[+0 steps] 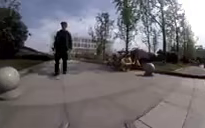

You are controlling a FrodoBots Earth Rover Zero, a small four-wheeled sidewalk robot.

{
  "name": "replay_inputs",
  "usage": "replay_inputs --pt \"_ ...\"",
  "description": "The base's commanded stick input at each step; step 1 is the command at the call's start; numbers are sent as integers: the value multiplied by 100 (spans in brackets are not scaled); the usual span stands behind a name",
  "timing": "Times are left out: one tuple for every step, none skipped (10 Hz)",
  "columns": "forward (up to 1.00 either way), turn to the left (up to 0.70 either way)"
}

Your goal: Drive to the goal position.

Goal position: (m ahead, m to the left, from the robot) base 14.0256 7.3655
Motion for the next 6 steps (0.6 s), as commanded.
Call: replay_inputs --pt "43 0" --pt "24 0" --pt "4 0" --pt "0 0" --pt "0 0" --pt "0 0"
